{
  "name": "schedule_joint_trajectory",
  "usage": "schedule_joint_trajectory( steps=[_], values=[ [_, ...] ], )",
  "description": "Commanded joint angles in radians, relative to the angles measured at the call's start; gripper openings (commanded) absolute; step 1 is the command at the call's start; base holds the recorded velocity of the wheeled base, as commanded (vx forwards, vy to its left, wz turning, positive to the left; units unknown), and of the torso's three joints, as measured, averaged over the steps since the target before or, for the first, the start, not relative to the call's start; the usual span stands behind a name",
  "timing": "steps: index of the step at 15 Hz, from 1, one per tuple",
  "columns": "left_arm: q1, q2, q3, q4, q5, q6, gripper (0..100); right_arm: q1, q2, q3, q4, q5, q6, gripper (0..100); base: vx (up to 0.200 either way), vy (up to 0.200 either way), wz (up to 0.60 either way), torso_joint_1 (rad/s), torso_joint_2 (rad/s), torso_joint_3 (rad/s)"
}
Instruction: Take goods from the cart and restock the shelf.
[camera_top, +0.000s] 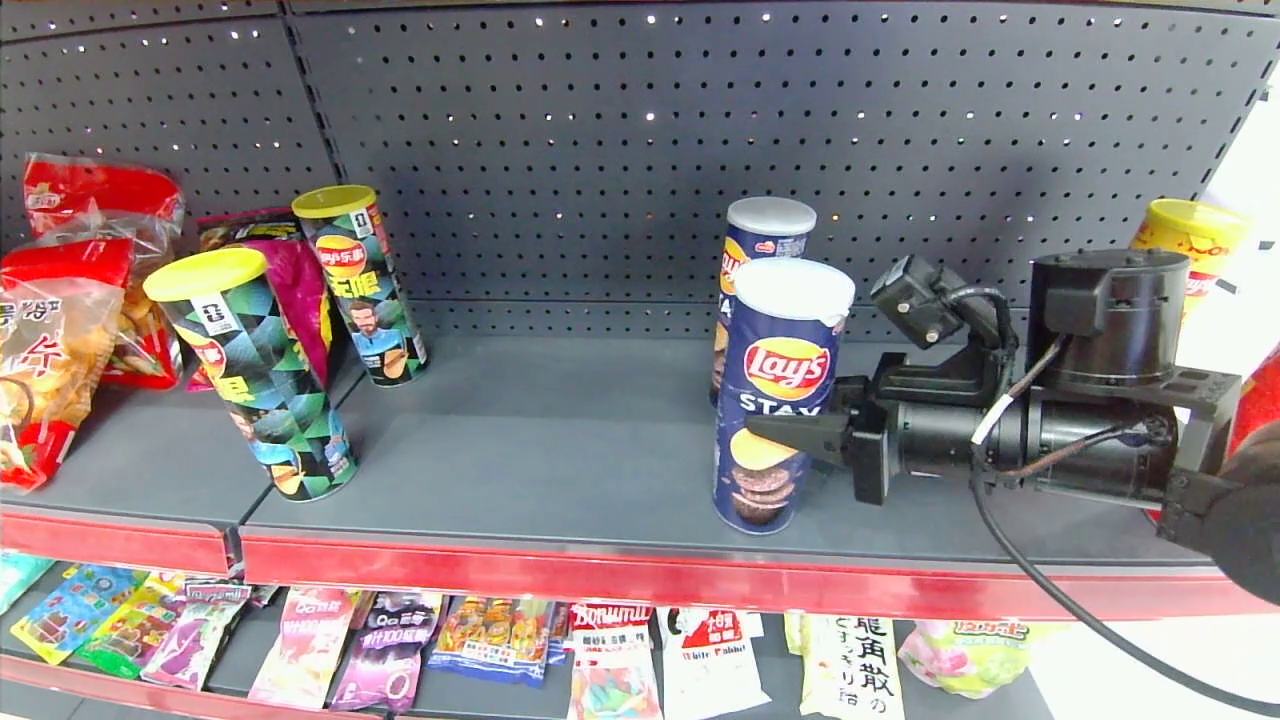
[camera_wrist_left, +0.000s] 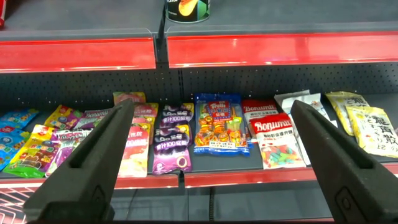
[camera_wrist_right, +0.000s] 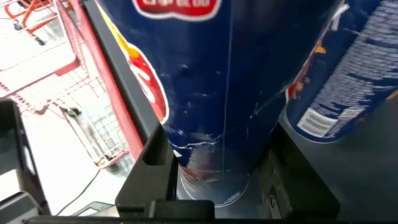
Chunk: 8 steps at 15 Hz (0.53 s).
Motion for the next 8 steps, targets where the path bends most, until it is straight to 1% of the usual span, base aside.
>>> schedule_joint_trajectory(
  steps=[1, 4, 7, 8],
  values=[
    [0.000, 0.002, 0.000, 0.000, 0.001, 0.000, 100, 0.006, -0.013, 0.006, -0.003, 0.000, 0.001, 0, 0.000, 0.000, 0.00, 0.000, 0.00, 0.000],
    [0.000, 0.002, 0.000, 0.000, 0.001, 0.000, 100, 0.024, -0.010, 0.008, -0.010, 0.000, 0.007, 0, 0.000, 0.000, 0.00, 0.000, 0.00, 0.000],
    [0.000, 0.002, 0.000, 0.000, 0.001, 0.000, 100, 0.035, 0.021, 0.009, -0.076, 0.000, 0.007, 0, 0.000, 0.000, 0.00, 0.000, 0.00, 0.000],
    [0.000, 0.002, 0.000, 0.000, 0.001, 0.000, 100, 0.036, 0.021, 0.009, -0.076, 0.000, 0.007, 0, 0.000, 0.000, 0.00, 0.000, 0.00, 0.000]
  ],
)
